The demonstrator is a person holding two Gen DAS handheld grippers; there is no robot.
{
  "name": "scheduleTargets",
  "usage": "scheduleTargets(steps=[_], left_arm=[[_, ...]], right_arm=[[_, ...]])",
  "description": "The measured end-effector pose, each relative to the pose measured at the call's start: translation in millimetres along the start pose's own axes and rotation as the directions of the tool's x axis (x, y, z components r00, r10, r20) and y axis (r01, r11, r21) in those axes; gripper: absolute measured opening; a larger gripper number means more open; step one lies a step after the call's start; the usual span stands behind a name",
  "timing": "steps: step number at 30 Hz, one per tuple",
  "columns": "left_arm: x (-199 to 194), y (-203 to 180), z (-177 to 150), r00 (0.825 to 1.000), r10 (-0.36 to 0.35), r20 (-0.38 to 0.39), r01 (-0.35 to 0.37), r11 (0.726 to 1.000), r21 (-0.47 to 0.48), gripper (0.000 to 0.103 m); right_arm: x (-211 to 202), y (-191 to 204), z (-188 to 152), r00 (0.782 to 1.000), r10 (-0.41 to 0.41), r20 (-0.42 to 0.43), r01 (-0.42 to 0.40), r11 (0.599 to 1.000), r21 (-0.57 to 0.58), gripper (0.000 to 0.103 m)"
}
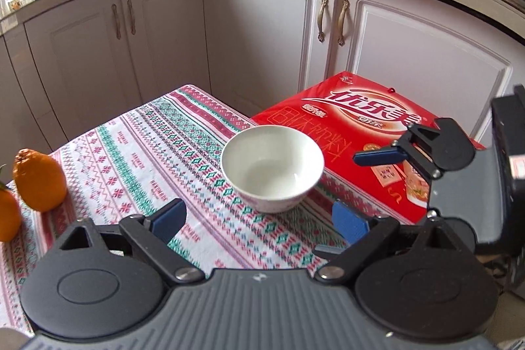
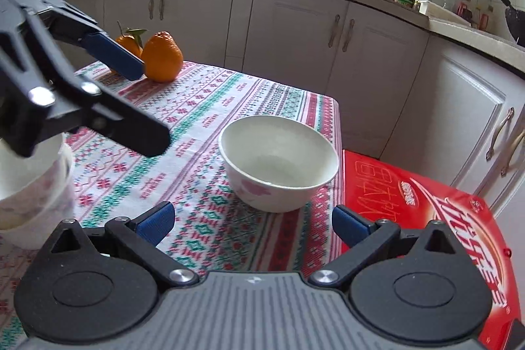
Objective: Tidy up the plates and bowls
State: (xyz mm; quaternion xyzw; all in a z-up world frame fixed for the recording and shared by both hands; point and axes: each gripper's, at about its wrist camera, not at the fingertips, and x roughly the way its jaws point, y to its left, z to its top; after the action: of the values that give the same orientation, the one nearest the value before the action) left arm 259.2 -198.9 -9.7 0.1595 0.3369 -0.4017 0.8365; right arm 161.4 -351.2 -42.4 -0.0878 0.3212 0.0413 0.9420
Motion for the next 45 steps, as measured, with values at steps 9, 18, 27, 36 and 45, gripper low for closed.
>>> scheduleTargets(steps=[9,18,27,36,45], left_arm=[[58,10,24,0.996,-0.059,-0.063,0.057,0.998,-0.032,0.095],[95,13,35,0.994,-0.059,-0.093,0.055,0.998,-0.037,0.092],[114,13,41,0.99,-0.073,-0.123,0.071,0.997,-0.028,0.084],[115,12,44,0.989,-0.088,-0.12,0.085,0.996,-0.024,0.075],[116,11,45,0.988,-0.089,-0.124,0.089,0.996,-0.008,0.074]], right_arm=[[29,-15,6,1.0,0.031,-0.002,-0.031,0.998,0.046,0.103],[45,-16,5,0.999,0.039,-0.013,-0.038,0.998,0.057,0.102],[48,-22,9,0.999,0.044,0.001,-0.044,0.997,0.061,0.095],[45,-25,8,0.998,0.057,0.014,-0.058,0.996,0.064,0.088],[43,-28,7,0.998,0.057,0.018,-0.058,0.996,0.064,0.088]])
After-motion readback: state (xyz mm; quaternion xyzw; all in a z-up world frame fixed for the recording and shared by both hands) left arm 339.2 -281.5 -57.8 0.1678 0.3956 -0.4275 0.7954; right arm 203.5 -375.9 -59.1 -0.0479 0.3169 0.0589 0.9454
